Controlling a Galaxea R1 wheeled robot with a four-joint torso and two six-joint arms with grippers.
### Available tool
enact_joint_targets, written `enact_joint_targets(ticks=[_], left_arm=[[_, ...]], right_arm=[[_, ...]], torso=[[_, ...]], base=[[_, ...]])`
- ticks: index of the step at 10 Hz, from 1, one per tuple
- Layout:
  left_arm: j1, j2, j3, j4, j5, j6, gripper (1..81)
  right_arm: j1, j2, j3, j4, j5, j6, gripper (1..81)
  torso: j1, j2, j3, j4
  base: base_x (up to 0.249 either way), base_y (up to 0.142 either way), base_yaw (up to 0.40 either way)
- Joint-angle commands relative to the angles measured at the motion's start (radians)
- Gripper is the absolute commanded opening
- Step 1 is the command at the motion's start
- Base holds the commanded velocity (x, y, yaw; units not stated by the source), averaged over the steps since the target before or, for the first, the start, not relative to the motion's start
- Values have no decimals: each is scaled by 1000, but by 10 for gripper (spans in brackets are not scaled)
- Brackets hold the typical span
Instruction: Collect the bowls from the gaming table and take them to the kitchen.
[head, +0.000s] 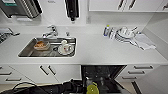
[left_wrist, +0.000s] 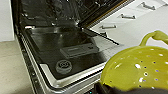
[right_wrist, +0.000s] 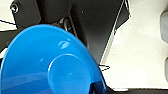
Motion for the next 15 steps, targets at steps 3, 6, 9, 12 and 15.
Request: enact_joint_targets(ticks=[3,6,9,12,15], left_arm=[[-224,62,41,-19,173,0,10],[-247,67,46,-31,190,1,10],[-253,73,45,-34,200,4,10],[-250,72,41,-32,200,4,811],[-215,47,57,-32,193,6,811]], right_arm=[[-5,-17,7,-6,-64,-2,10],[-2,-12,10,-5,-64,-2,10],[-3,-12,4,-5,-64,-2,10],[-3,-12,7,-3,-64,-1,10],[-3,-32,24,0,-34,4,10]], torso=[[0,0,-13,0],[1,1,-13,0],[1,1,-13,0],[1,1,-13,0],[1,1,-13,0]], base=[[0,0,0],[0,0,0],[0,0,0],[0,0,0],[0,0,0]])
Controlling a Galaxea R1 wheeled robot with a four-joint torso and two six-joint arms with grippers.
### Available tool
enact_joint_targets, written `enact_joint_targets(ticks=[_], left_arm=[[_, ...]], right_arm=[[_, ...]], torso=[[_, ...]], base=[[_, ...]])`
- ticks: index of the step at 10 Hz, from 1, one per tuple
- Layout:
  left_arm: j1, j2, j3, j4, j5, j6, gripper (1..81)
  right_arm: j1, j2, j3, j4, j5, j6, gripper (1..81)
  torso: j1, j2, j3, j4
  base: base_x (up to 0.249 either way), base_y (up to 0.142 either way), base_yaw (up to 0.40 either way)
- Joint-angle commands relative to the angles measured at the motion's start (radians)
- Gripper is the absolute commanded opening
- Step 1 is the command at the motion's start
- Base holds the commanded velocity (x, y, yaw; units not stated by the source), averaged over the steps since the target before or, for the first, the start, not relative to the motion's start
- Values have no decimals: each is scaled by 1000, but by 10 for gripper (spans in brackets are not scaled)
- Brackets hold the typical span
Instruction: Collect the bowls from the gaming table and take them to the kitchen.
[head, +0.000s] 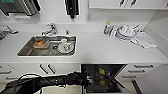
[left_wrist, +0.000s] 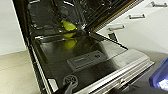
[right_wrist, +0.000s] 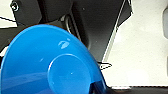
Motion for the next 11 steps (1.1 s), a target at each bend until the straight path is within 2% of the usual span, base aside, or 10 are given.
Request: enact_joint_targets(ticks=[1,3,4,7,8,9,10,11], left_arm=[[-46,-50,90,3,16,10,811],[58,-154,240,58,9,17,811],[107,-223,347,113,10,17,811],[196,-432,610,179,12,10,811],[254,-467,636,219,10,8,811],[351,-485,632,293,6,7,811],[477,-475,587,402,-19,-4,811],[575,-449,510,488,-65,-34,811]], right_arm=[[-8,-76,62,6,16,7,10],[4,-196,213,-7,36,7,10],[20,-255,294,-7,36,6,10],[92,-460,560,1,36,9,10],[127,-535,646,3,33,11,10],[170,-596,698,18,32,12,10],[216,-649,749,27,28,14,10],[263,-685,792,42,21,14,10]], torso=[[0,0,0,0],[0,0,0,0],[0,0,0,0],[0,0,0,0],[0,0,0,0],[0,0,0,0],[0,0,0,0],[0,0,0,0]], base=[[0,0,0],[0,0,0],[0,0,0],[0,0,0],[0,0,0],[0,0,0],[0,0,0],[0,0,0]])
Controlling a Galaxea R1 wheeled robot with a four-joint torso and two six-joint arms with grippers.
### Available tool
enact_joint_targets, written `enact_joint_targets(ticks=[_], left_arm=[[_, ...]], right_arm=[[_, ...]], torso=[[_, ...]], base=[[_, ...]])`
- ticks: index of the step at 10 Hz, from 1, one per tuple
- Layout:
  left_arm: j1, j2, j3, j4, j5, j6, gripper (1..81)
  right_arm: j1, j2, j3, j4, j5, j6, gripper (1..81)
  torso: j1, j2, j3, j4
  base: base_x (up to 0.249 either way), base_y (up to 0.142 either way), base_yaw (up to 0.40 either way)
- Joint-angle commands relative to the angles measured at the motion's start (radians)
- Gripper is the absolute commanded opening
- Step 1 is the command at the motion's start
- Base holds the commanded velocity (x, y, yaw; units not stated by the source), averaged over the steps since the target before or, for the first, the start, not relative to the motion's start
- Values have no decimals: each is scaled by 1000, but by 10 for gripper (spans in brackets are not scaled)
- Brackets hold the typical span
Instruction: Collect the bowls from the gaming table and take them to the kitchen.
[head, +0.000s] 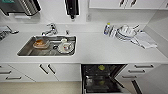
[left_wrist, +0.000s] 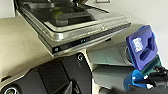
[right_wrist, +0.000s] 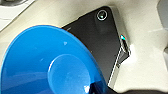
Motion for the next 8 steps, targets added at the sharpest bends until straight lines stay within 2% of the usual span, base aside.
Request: enact_joint_targets(ticks=[1,2,3,4,5,7,8], left_arm=[[292,7,-131,348,-138,-66,811],[357,28,-230,374,-225,-82,811],[401,53,-333,377,-310,-95,811],[444,92,-466,377,-420,-112,811],[479,126,-570,376,-495,-129,811],[544,214,-819,364,-649,-134,811],[573,255,-948,342,-747,-135,811]], right_arm=[[172,-204,207,46,-79,6,10],[225,-232,244,53,-129,6,10],[270,-240,247,62,-170,6,10],[320,-235,235,69,-214,6,10],[364,-229,213,79,-245,8,10],[432,-214,205,96,-277,8,10],[466,-211,212,107,-293,9,10]], torso=[[0,0,0,0],[0,0,0,0],[0,0,0,0],[0,0,0,0],[0,0,0,0],[0,0,0,0],[0,0,0,0]], base=[[0,0,0],[0,0,0],[0,0,0],[0,0,0],[0,0,0],[0,0,0],[0,0,0]])
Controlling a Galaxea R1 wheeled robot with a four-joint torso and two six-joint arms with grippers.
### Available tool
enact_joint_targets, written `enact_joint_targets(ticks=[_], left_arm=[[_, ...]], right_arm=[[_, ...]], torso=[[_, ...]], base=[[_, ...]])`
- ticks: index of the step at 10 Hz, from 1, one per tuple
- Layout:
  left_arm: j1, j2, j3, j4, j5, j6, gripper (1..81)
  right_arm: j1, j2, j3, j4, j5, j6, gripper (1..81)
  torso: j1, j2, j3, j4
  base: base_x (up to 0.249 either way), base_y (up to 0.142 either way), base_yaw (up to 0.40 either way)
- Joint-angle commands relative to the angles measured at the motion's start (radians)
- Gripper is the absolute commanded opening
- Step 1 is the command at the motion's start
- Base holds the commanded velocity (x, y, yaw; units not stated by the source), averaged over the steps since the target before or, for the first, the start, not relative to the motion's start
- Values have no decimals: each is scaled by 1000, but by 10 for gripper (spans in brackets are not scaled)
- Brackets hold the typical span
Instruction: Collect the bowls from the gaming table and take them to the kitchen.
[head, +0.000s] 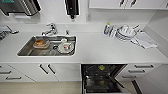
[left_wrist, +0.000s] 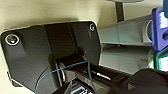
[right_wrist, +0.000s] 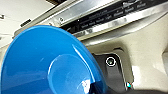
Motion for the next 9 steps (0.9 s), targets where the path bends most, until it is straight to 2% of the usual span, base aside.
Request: enact_joint_targets(ticks=[1,3,5,6,7,8,9], left_arm=[[221,216,-652,78,-563,-64,811],[268,288,-911,32,-787,-63,811],[316,364,-1164,1,-978,-62,811],[343,405,-1271,-21,-1040,-57,811],[368,445,-1369,-56,-1077,-53,811],[391,480,-1442,-80,-1099,-53,811],[403,520,-1492,-83,-1107,-53,811]], right_arm=[[153,-58,23,51,-130,7,10],[232,-63,64,82,-170,7,10],[326,-39,83,127,-219,5,10],[364,-9,75,138,-236,5,10],[407,26,60,140,-250,5,10],[435,56,48,153,-255,7,10],[454,98,17,183,-255,5,10]], torso=[[0,0,0,0],[0,0,0,0],[0,0,0,0],[0,0,0,0],[0,0,0,0],[0,0,0,0],[0,0,0,0]], base=[[0,0,0],[0,0,0],[0,0,0],[0,0,0],[0,0,0],[0,0,0],[0,0,0]])
